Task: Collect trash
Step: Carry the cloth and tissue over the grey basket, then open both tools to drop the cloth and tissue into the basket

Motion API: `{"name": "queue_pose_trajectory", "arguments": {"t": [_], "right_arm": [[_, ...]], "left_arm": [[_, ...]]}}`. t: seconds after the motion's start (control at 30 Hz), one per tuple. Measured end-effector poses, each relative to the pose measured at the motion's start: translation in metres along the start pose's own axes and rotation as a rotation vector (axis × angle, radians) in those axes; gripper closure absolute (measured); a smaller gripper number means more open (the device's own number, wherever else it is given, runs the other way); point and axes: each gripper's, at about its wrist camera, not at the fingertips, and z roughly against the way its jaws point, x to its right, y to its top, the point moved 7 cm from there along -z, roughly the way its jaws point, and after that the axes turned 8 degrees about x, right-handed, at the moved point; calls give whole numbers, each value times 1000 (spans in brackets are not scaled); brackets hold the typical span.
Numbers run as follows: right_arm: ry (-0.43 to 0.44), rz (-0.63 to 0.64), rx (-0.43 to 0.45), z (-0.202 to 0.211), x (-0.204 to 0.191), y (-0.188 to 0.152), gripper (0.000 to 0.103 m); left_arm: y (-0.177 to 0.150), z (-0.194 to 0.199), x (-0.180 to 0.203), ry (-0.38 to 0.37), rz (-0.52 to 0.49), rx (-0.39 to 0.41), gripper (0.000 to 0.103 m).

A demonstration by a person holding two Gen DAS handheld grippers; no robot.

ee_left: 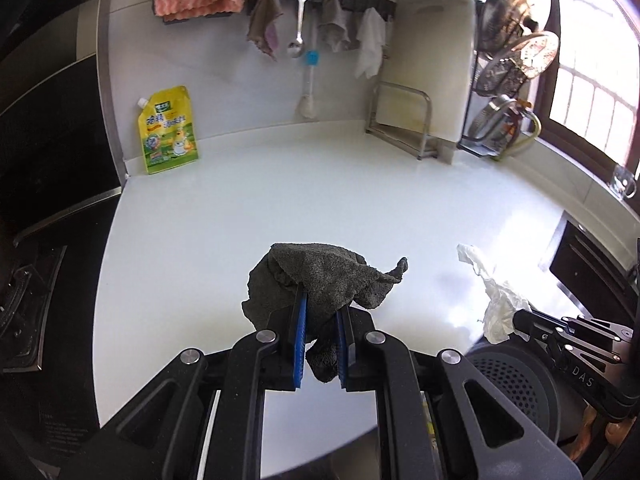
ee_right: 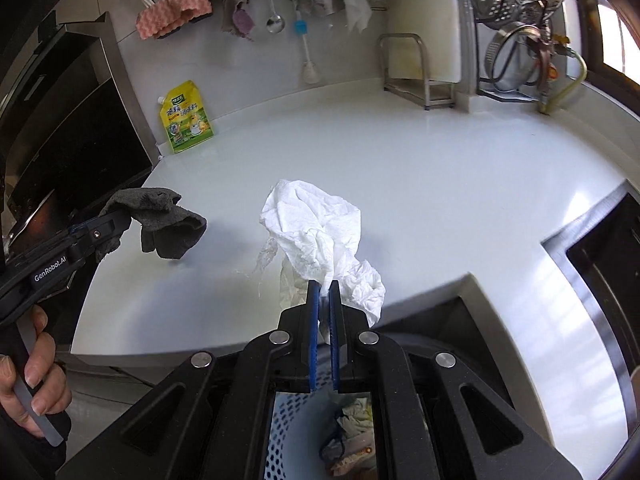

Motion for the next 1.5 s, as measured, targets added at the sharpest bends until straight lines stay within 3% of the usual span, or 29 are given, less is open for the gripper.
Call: {"name": "queue_pose_trajectory", "arguments": {"t": [0.2, 0.43, 0.77, 0.97, 1.0, 1.07, 1.1, 1.13, 1.3, 1.5], "right_arm": [[-111, -49, 51, 67, 44, -42, 98], [-161, -84, 49, 111, 68, -91, 98], [-139, -108, -27, 97, 68, -148, 98], [-124, -122, -38, 92, 69, -152, 96], [-122, -128, -29, 93, 70, -152, 93], [-130, -137, -12, 95, 73, -150, 69], [-135, -143, 0, 97, 75, -150, 65], [-136, -149, 8, 99, 76, -149, 63], [-139, -173, 14, 100, 82, -149, 63], [-150, -183, 35, 103, 84, -147, 54]], "left_arm": [[-31, 22, 58, -73, -34, -20, 90], [-71, 33, 110, -100, -72, -50, 90], [-127, 20, 143, -84, -109, -144, 90], [-137, 13, 141, -59, -111, -176, 87], [-137, 14, 140, -48, -113, -172, 81], [-136, 15, 138, -38, -113, -160, 64], [-135, 16, 136, -29, -111, -153, 45], [-134, 18, 134, -22, -107, -140, 38], [-134, 20, 130, -21, -98, -136, 39], [-138, 21, 129, -25, -90, -150, 35]]}}
